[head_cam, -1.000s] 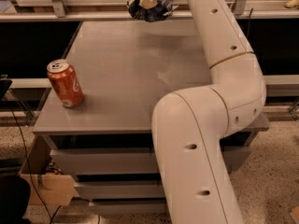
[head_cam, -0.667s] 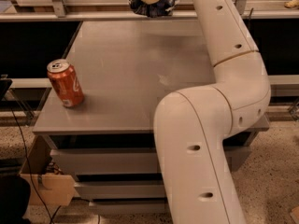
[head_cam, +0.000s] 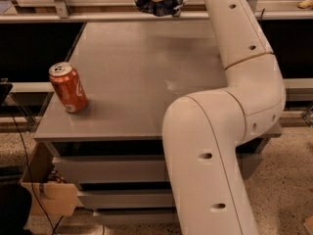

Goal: Pick blue chip bag

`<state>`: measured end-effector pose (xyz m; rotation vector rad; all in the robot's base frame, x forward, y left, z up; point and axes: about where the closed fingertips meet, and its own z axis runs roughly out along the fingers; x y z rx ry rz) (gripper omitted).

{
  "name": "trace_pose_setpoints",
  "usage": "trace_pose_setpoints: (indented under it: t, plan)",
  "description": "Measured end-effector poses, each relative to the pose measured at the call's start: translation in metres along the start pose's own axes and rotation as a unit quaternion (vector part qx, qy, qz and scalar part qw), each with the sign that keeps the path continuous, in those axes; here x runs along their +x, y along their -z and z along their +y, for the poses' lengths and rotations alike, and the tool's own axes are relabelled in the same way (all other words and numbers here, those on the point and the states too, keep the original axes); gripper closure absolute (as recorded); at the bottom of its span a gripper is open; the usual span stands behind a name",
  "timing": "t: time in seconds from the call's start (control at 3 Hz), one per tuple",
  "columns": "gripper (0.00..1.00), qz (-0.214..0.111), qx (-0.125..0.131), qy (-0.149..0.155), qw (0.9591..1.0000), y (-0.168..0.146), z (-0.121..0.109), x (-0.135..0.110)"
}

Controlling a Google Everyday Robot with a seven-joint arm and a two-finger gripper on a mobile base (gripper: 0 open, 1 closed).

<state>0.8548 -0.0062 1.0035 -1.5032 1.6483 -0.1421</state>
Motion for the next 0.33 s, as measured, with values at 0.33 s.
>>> trace_pose_setpoints:
  t: [0.33]
  plan:
    - [1.0,-0.008,0.004,0.002,1.0,0.0068,-0.003,-0.002]
